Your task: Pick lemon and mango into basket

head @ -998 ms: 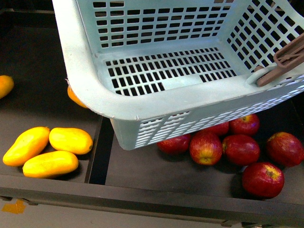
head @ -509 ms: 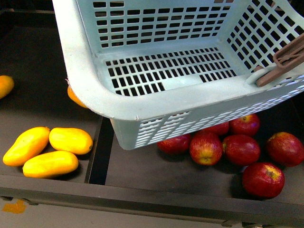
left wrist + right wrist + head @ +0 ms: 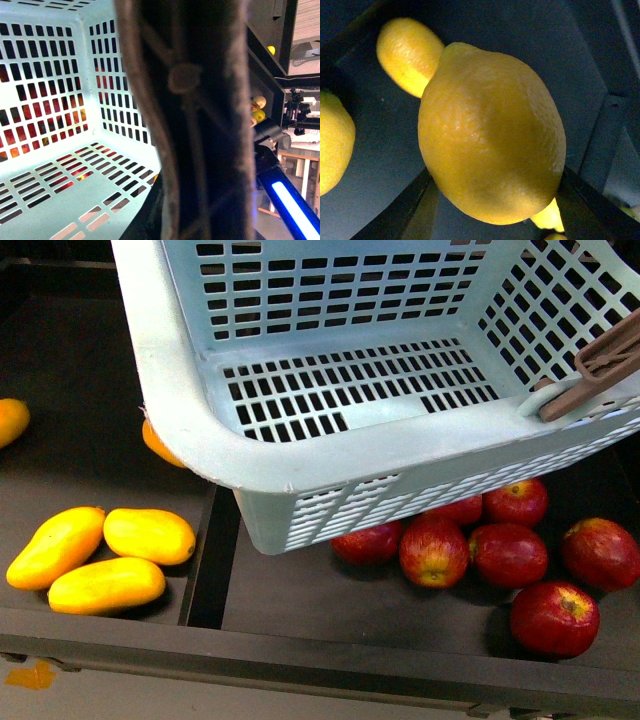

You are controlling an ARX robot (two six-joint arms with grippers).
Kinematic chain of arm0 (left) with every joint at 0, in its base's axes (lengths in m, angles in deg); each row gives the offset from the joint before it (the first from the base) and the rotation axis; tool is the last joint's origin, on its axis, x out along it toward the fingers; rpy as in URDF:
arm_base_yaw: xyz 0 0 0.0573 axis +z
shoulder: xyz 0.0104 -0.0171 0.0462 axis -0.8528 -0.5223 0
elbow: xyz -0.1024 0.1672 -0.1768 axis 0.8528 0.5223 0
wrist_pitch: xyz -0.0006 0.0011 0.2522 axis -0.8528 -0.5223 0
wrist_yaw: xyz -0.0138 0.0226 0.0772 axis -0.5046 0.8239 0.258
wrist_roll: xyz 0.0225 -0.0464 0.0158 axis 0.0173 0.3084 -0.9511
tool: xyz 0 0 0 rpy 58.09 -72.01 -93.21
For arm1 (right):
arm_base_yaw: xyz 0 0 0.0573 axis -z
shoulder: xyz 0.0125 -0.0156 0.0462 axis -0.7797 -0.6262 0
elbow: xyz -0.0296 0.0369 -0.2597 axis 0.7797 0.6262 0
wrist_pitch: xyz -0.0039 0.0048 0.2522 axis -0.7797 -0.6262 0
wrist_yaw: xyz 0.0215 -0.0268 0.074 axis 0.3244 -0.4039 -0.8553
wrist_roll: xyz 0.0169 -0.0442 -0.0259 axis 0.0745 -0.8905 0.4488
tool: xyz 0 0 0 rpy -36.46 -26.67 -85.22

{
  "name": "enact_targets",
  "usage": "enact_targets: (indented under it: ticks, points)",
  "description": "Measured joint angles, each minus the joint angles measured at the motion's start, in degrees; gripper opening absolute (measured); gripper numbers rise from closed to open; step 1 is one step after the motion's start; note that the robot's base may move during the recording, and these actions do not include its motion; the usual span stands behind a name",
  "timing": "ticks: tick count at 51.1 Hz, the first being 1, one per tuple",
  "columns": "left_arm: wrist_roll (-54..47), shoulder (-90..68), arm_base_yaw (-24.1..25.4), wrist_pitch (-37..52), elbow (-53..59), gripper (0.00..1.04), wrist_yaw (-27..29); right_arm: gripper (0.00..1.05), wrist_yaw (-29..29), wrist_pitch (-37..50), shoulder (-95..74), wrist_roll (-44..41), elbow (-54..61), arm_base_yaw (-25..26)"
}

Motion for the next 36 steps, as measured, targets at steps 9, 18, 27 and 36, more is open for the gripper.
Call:
enact_targets:
  ticks: [9, 18, 27, 36]
  points:
    - [0.0, 0.0, 0.0, 0.0, 0.0, 0.05, -0.1, 0.57, -7.5, 8.6, 15.8, 15.5, 16.9, 2.8]
    - [0.0, 0.0, 0.0, 0.0, 0.0, 0.05, -0.1, 0.57, -14.6, 17.0, 36.8, 32.2, 40.9, 2.6]
    - [0.0, 0.0, 0.0, 0.0, 0.0, 0.05, -0.1, 0.57, -16.3, 21.9, 53.1, 47.5, 59.1, -0.3]
    - [0.0, 0.0, 0.0, 0.0, 0.0, 0.05, -0.1, 0.57, -14.5, 24.6, 64.2, 60.7, 67.5, -5.9]
